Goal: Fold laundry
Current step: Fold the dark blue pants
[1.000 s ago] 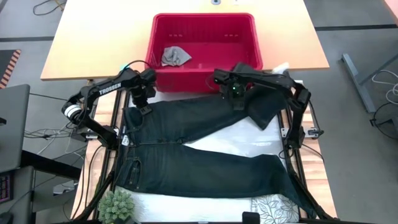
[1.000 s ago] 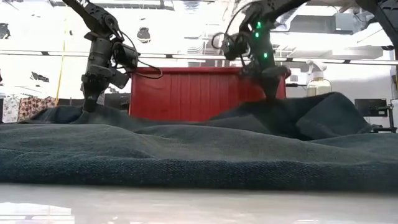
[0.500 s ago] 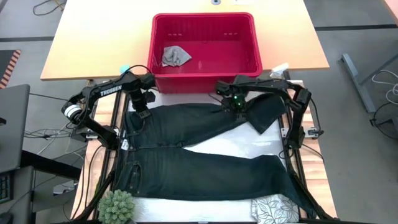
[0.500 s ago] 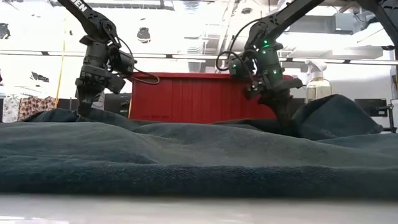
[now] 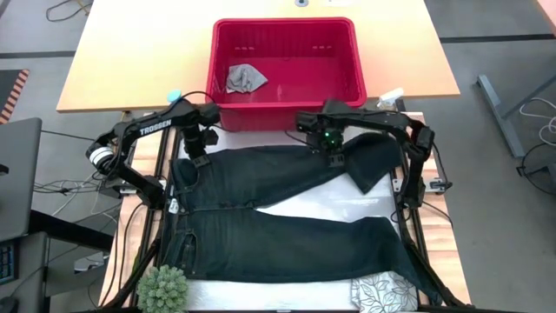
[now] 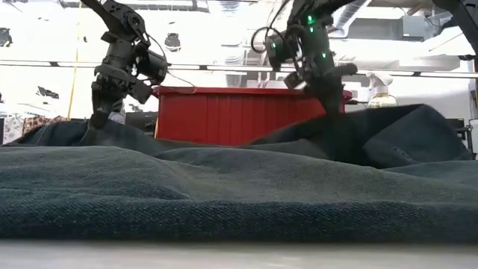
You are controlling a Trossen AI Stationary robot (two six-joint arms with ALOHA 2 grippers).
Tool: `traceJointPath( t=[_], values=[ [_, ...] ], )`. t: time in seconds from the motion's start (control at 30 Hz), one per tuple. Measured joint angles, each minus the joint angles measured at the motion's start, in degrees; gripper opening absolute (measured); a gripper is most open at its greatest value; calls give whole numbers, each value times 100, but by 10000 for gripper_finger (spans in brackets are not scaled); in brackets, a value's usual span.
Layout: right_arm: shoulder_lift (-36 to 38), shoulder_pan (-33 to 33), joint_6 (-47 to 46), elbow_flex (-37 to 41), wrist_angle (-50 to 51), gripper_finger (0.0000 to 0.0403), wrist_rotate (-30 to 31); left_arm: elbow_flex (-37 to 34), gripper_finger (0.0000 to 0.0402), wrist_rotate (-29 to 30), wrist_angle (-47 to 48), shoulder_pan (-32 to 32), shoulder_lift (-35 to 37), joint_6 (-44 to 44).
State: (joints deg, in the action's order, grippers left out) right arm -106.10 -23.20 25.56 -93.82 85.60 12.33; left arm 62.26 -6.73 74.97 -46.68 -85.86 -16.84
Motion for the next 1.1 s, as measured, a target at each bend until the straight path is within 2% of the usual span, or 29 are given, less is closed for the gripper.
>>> traceJointPath(
  t=[0.17,0.27,0.37,0.53,0.73,0.87,1.1],
  values=[
    [28,111,-398,-719,443,18,519,527,0,32,233,157,0,-2],
    [211,122,-792,-900,448,18,592,921,0,270,423,251,0,18],
    [467,170,-1561,-953,457,18,847,1310,0,480,623,325,1,14],
    [929,404,-3384,-949,449,18,864,1716,0,559,804,434,39,87],
    [1491,1126,-5234,-949,445,18,864,1759,0,609,807,572,310,103],
    [1725,1742,-5966,-949,445,18,905,1759,0,690,816,630,568,200],
    [1775,2835,-6858,-947,447,18,782,1759,0,823,854,900,1180,880]
  ],
)
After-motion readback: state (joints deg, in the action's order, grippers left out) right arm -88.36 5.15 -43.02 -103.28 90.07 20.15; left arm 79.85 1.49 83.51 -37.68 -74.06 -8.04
